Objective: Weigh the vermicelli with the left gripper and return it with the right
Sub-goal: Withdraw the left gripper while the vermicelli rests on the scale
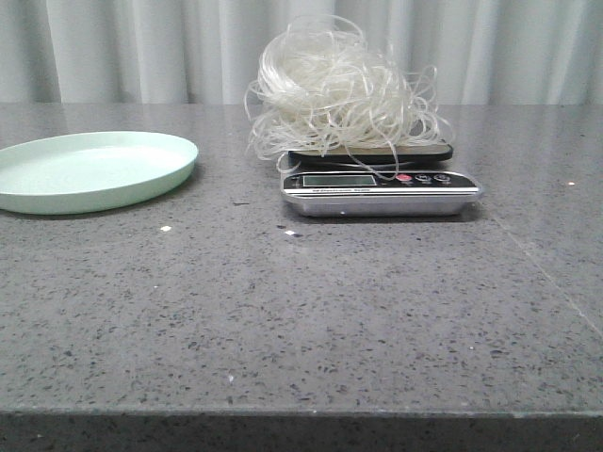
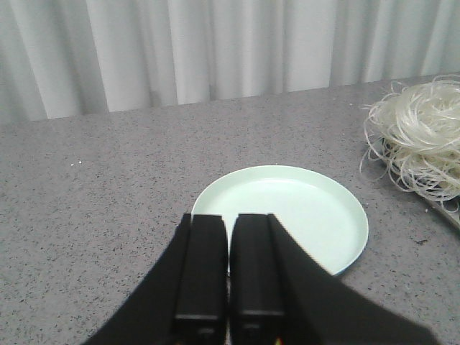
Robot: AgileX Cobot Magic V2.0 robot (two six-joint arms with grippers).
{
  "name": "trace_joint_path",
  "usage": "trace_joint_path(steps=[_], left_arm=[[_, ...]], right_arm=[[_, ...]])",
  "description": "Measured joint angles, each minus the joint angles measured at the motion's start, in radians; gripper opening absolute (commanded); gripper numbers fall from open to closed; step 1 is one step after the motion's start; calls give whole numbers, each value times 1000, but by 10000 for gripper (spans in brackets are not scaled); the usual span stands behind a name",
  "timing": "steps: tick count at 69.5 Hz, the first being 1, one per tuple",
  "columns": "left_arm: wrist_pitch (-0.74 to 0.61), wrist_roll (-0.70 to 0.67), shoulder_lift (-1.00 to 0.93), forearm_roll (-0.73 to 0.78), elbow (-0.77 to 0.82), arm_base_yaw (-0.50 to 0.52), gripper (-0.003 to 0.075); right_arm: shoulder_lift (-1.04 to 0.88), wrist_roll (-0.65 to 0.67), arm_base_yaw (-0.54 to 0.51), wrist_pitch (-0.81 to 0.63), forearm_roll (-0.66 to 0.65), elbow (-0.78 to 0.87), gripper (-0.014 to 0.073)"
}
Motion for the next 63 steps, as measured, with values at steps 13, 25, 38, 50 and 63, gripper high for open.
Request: trace_joint_path(steps=[13, 25, 38, 50, 63], left_arm=[[-2, 0, 0, 0, 2, 0, 137], [-4, 0, 0, 0, 2, 0, 137], [-8, 0, 0, 0, 4, 0, 137], [-10, 0, 0, 0, 4, 0, 137], [-12, 0, 0, 0, 4, 0, 137]], right_arm=[[0, 0, 0, 17, 0, -131, 151], [109, 0, 0, 106, 1, -357, 151], [349, 0, 55, 276, 2, -632, 151], [550, -14, 187, 419, 2, -845, 185], [761, -95, 359, 518, 2, -1032, 387]])
